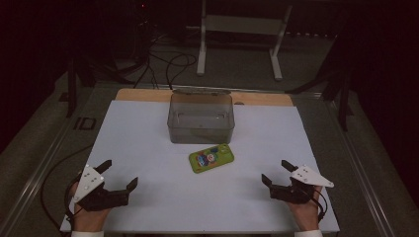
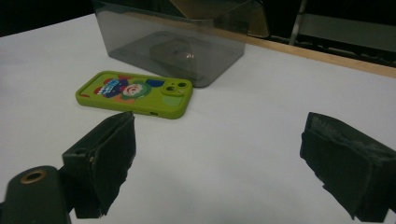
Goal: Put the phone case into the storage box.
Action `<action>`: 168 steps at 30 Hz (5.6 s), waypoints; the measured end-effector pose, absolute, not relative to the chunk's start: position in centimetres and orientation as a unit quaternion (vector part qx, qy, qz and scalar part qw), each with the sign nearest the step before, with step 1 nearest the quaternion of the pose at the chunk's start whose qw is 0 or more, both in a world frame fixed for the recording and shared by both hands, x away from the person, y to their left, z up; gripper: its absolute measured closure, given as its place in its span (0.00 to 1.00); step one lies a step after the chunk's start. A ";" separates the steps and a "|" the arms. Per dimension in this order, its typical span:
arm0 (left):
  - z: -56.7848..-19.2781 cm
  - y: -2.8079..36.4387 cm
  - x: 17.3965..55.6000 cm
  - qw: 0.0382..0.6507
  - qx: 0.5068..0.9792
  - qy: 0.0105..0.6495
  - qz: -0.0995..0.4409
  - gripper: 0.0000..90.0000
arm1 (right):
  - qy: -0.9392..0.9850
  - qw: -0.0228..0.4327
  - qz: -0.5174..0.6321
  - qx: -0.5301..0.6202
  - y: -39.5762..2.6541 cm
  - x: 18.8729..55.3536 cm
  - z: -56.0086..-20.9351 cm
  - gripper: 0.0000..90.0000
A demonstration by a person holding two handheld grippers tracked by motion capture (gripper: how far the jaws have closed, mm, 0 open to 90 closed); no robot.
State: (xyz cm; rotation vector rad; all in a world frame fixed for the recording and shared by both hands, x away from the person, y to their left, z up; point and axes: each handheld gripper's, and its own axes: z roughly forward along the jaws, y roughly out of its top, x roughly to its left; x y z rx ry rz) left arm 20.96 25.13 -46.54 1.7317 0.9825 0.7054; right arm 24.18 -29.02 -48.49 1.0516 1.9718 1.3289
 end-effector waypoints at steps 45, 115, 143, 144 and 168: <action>-44.8 23.0 22.7 0.485 0.730 0.376 0.302 0.00 | 0.732 0.267 0.498 0.381 -28.4 24.3 -48.9 0.10; -43.4 16.6 30.2 0.412 0.815 0.313 0.260 0.00 | 0.738 0.260 0.490 0.384 -28.4 24.5 -49.1 0.10; -44.4 12.3 32.7 0.353 0.866 0.271 0.226 0.00 | 0.738 0.257 0.491 0.385 -28.5 24.5 -49.1 0.10; -44.4 12.1 32.8 0.350 0.869 0.270 0.224 0.00 | 0.738 0.257 0.490 0.385 -28.5 24.6 -49.1 0.10; -46.3 8.8 34.9 0.308 0.907 0.236 0.168 0.00 | 0.741 0.253 0.488 0.385 -28.6 24.6 -49.2 0.10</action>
